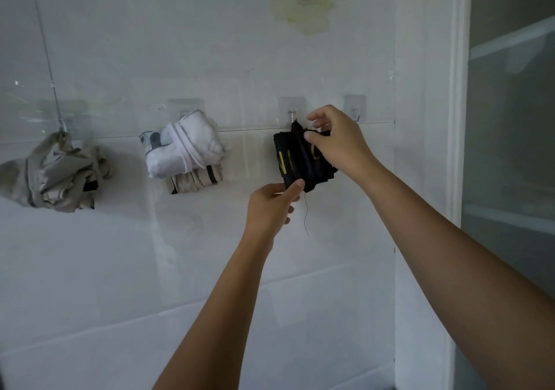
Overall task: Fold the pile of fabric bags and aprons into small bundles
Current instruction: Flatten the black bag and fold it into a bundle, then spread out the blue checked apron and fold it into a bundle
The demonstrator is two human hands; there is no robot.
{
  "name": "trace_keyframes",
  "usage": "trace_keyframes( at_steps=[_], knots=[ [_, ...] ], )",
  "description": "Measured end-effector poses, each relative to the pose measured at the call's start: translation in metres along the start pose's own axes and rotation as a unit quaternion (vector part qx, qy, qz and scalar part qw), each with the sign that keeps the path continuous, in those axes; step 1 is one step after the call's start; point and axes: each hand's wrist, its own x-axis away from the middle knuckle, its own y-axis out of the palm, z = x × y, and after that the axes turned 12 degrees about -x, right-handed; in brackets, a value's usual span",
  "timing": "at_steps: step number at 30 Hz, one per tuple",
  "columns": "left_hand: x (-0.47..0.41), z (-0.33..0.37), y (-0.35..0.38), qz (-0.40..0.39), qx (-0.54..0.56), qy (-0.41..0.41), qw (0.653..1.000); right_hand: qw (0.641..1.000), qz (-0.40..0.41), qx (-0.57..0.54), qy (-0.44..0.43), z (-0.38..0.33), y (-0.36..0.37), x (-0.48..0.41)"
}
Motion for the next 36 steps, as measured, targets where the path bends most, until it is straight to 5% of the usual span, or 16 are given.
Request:
trace_keyframes(
  at_steps=[7, 10, 15, 19, 24, 26, 32, 36],
  knots=[
    [0.036, -0.048, -0.011, 0.006, -0.079, -0.011, 0.997, 0.989, 0.107, -0.026, -0.099, 0.005, -0.015, 0.097],
    [0.072, -0.097, -0.013, -0.028, -0.118, -0.035, 0.992, 0.996, 0.04, -0.002, -0.086, 0.034, -0.012, 0.164],
    [0.142, -0.203, -0.018, -0.091, -0.199, -0.145, 0.965, 0.984, -0.129, 0.055, 0.108, 0.12, 0.004, 0.28],
    [0.197, -0.278, -0.024, -0.189, -0.317, -0.225, 0.902, 0.917, -0.249, 0.105, 0.293, 0.169, 0.018, 0.353],
    [0.262, -0.33, -0.046, -0.263, -0.557, -0.264, 0.742, 0.785, -0.423, 0.123, 0.434, 0.178, 0.061, 0.43],
    [0.282, -0.344, -0.06, -0.281, -0.552, -0.309, 0.722, 0.749, -0.49, 0.109, 0.434, 0.171, 0.087, 0.46],
    [0.335, -0.399, -0.098, -0.336, -0.471, -0.393, 0.715, 0.742, -0.581, 0.14, 0.303, 0.141, 0.175, 0.522],
    [0.338, -0.412, -0.101, -0.367, -0.447, -0.379, 0.722, 0.698, -0.598, 0.193, 0.343, 0.151, 0.196, 0.536]
  ],
)
